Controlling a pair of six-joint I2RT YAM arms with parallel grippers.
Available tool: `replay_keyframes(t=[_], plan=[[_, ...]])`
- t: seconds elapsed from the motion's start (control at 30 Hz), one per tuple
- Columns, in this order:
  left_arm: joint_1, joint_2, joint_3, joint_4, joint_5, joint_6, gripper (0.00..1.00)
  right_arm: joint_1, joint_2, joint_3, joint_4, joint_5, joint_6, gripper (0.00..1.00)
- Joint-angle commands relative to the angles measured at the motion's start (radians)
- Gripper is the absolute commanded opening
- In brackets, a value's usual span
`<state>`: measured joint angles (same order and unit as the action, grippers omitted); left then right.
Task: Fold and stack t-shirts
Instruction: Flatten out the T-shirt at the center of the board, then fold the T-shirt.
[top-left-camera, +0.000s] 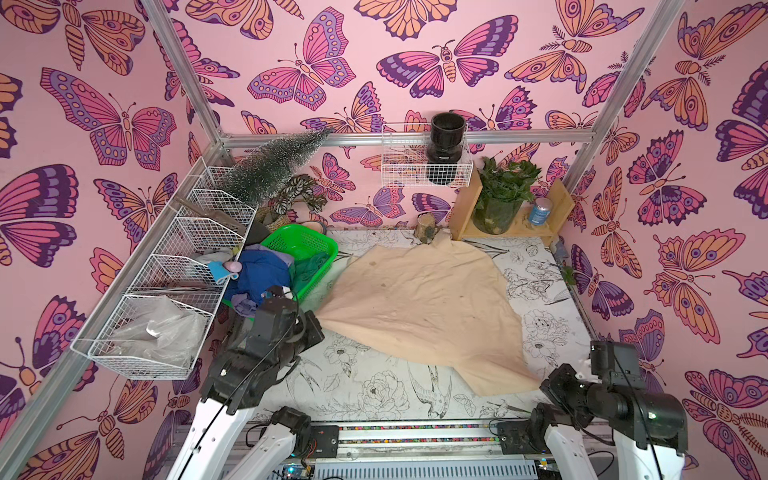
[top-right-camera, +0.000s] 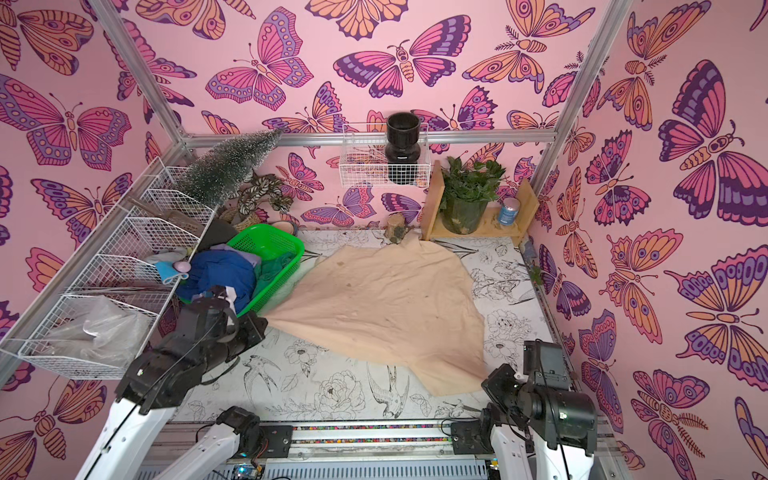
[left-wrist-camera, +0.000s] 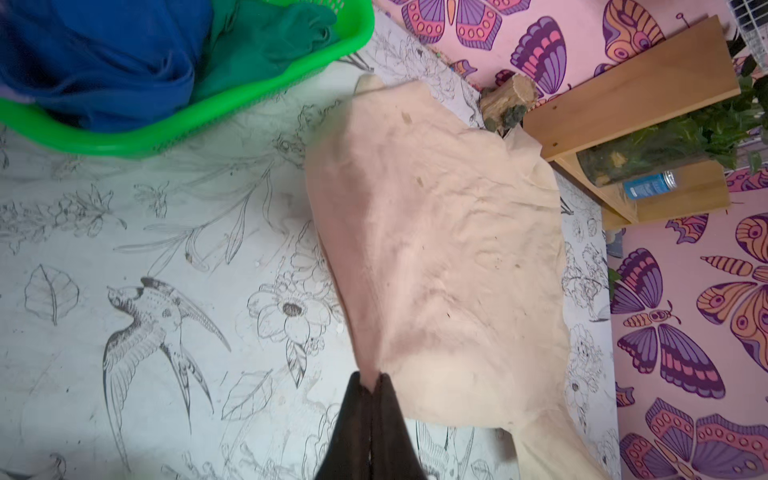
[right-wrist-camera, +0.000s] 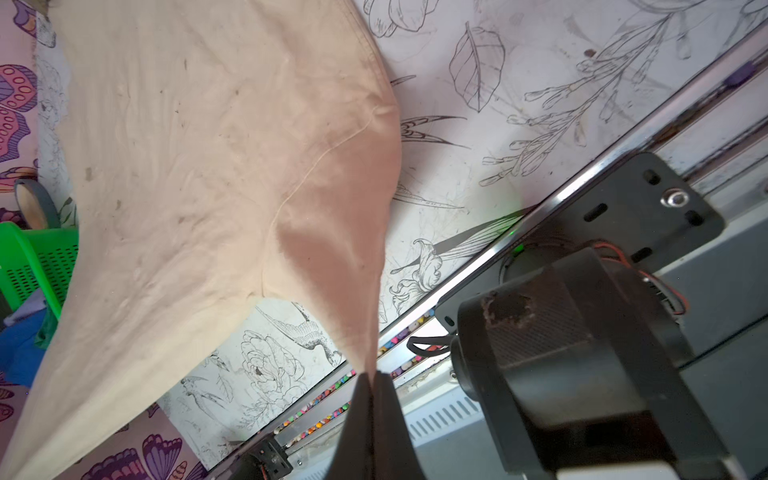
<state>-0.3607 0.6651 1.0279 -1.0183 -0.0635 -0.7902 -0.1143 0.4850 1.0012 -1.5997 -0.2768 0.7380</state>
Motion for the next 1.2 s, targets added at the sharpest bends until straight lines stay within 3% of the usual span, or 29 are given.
replay_keyframes(t=[0.0,0.27,0.53,0.8,1.0,1.17], plan=[[-0.001,-0.068,-0.038,-0.105,0.033,-0.039,0.00,0.008,-0.016,0.018,-0.183,-0.019,0.073,0.00],[-0.002,-0.069,-0.077,-0.123,-0.004,-0.026,0.00,0.008,0.072,-0.008,-0.151,0.037,0.032,0.00],[-0.001,0.145,-0.107,0.058,-0.021,0.023,0.00,0.008,0.223,-0.108,0.099,0.019,0.030,0.00],[-0.001,0.339,-0.067,0.169,-0.015,0.043,0.00,0.008,0.469,-0.018,0.302,0.048,-0.009,0.00],[-0.001,0.396,-0.042,0.214,-0.015,0.051,0.00,0.015,0.640,0.043,0.423,0.018,-0.010,0.00],[-0.002,0.410,-0.046,0.236,-0.026,0.047,0.00,0.086,0.788,0.109,0.479,0.026,-0.017,0.00]])
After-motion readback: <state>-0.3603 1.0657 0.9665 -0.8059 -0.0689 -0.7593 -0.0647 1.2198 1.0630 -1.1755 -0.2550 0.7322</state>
